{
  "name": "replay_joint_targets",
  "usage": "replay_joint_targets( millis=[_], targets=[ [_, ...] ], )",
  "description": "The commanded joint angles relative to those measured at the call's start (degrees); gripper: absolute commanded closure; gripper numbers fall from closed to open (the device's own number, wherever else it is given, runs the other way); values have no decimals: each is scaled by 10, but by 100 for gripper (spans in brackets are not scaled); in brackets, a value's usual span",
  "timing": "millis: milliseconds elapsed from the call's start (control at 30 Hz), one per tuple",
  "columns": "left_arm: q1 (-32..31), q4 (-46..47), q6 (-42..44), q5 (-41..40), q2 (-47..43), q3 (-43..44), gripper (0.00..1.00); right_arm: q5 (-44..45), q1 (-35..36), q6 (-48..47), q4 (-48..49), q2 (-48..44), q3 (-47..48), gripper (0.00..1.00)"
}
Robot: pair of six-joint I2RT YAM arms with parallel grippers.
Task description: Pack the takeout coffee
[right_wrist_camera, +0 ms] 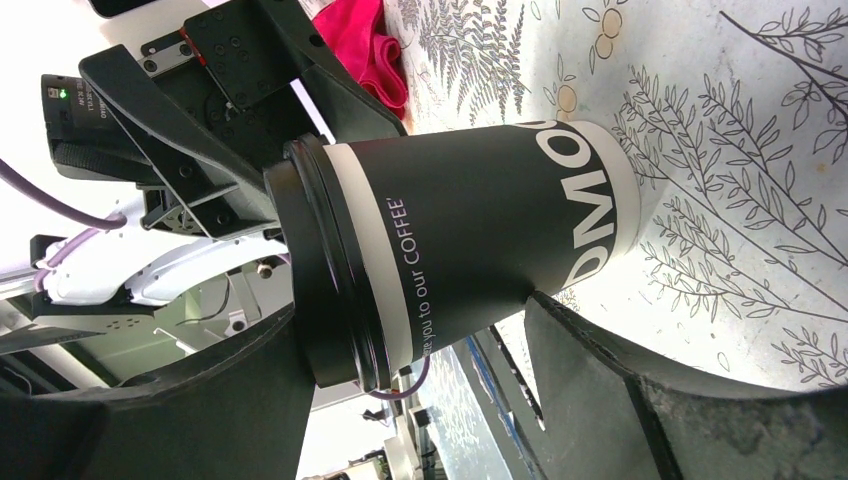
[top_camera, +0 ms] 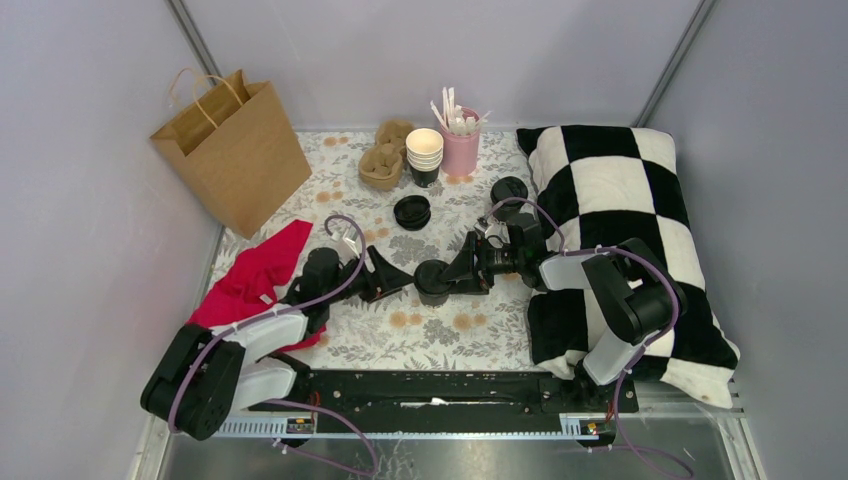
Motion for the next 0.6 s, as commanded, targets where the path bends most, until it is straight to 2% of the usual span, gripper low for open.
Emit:
replay_joint_targets(
  millis=[0, 100, 367, 567],
  targets=[
    [1, 38, 5, 0, 14, 19, 28, 47, 7, -26, -42, 10, 0, 22],
    [1, 36, 6, -2, 14, 19, 25, 46, 6, -26, -42, 11, 1, 22],
    [-2, 5, 23, -9, 23, 23, 26, 49, 7, -24, -41, 10, 0, 22],
    [-5, -81, 71, -48, 27, 27, 30, 54, 10, -25, -48, 11, 4, 22]
  ],
)
